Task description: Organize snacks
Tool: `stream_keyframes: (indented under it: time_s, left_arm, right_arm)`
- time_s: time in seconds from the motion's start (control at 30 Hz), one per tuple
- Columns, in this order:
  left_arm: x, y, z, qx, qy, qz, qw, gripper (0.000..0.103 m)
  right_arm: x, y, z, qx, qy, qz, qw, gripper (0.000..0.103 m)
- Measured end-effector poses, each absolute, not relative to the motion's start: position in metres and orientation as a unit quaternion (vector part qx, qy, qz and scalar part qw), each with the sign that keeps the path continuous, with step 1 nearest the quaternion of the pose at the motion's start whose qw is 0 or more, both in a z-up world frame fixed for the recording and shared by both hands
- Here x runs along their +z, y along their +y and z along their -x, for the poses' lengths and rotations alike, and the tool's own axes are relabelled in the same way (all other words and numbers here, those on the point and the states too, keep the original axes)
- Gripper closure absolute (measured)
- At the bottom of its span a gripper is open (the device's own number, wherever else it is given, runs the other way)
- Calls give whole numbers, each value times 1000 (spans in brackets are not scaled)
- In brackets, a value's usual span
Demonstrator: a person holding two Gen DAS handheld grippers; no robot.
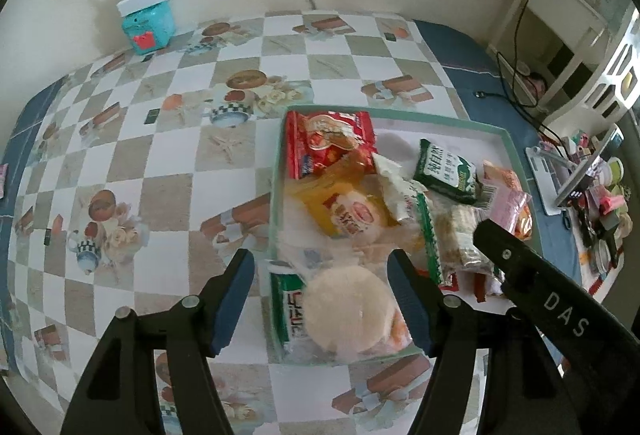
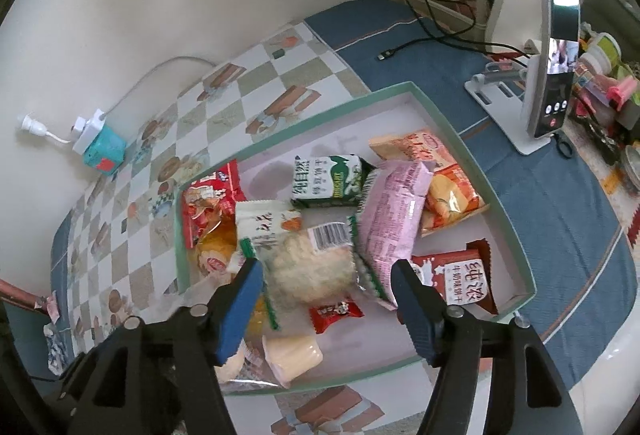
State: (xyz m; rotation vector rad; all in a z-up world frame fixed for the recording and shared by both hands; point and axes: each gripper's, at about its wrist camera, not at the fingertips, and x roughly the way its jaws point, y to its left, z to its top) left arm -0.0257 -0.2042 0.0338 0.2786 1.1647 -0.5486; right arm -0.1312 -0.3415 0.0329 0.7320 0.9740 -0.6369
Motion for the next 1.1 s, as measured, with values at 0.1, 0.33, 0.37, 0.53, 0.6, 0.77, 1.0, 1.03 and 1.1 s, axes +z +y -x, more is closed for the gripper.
stream_keyframes:
  time_s: [0.1, 0.33, 0.37, 0.53, 0.6, 0.77, 1.0, 1.03, 1.1]
  left_arm:
    - [34, -201, 22, -251, 544, -123, 791, 33]
    - [38, -188, 13, -238, 548, -106, 795, 15]
    - [40, -185, 11, -238, 549, -98, 795, 15]
    - [44, -168, 3, -214, 545, -81, 807, 10]
    - [46, -159, -1, -194, 538, -82, 816, 9]
    - [49, -134, -4, -151, 520, -103, 834, 9]
    - [59, -95, 4, -106, 499, -133, 850, 9]
    - [61, -91, 6, -105, 496, -136, 851, 9]
    - [64, -84, 11, -100, 489, -143, 855, 9]
  right_arm:
    - [32, -343, 132, -297, 452, -339, 770, 32]
    - [32, -343, 134, -310, 452, -334, 767, 15]
    - [32, -344, 135, -310, 451, -334, 767, 12]
    - [33, -339, 136, -310, 450, -327, 771, 11]
    - [35, -334, 135, -310, 450, -317, 775, 8]
    - [42, -316, 132, -303, 448, -297, 787, 0]
    - [49, -275, 133, -289, 452, -246, 807, 0]
    - [50, -268, 134, -286, 451, -239, 811, 0]
    - [52, -258, 135, -279, 449, -230, 817, 0]
